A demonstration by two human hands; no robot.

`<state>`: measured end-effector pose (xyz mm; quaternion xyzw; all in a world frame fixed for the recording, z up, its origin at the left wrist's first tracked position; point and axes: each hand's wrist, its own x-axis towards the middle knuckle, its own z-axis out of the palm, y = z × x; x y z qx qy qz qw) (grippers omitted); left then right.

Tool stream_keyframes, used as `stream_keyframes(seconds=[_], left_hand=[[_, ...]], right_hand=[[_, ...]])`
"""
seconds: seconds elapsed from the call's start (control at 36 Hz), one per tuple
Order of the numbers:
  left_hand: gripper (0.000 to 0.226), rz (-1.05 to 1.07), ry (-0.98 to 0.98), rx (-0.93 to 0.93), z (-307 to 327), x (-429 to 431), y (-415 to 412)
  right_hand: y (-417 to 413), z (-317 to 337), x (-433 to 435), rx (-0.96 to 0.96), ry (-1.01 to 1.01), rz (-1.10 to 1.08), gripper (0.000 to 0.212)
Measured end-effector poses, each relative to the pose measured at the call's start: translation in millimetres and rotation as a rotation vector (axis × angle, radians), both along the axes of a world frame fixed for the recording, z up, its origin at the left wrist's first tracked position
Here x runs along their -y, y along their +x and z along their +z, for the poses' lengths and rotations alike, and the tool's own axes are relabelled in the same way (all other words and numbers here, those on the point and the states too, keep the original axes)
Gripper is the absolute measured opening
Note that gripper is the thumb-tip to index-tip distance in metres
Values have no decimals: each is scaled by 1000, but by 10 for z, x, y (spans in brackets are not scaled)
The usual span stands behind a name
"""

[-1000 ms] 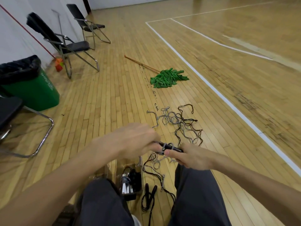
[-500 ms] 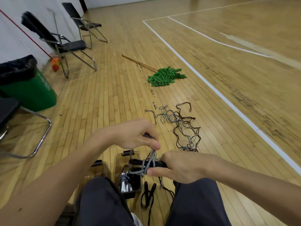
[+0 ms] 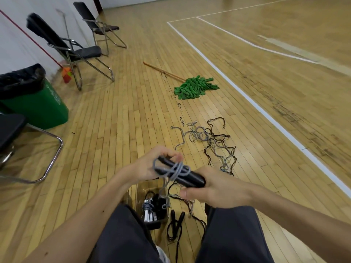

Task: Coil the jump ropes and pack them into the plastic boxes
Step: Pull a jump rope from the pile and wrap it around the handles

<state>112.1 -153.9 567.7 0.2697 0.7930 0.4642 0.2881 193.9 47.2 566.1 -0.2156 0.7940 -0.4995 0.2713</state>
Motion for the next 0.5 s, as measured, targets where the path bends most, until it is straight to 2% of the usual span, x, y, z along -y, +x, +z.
stream_keyframes(seconds=[0.08,0.19,0.28,0.33,0.42,0.5], left_hand=[[12,189,24,59,-64,-42,52],[40,272,55,108,-192,-261,178],[43,261,103,192,-358,-325,280],[38,274,88,197,-458,-325,337],[28,249,65,191,-583,-300,429],[20,205,57,189,-668,-262,497]], right_hand=[[-52,-11,0,153,-216,-130,31],[-87,-136,34,238,-385,-279,31],[-42,-289,54,236,-406,-362,36],[12,-402,48,255,-424,-420,40],[82,-566,12,297,-424,-512,22],[130,-706,-23,310,-405,-559,20]])
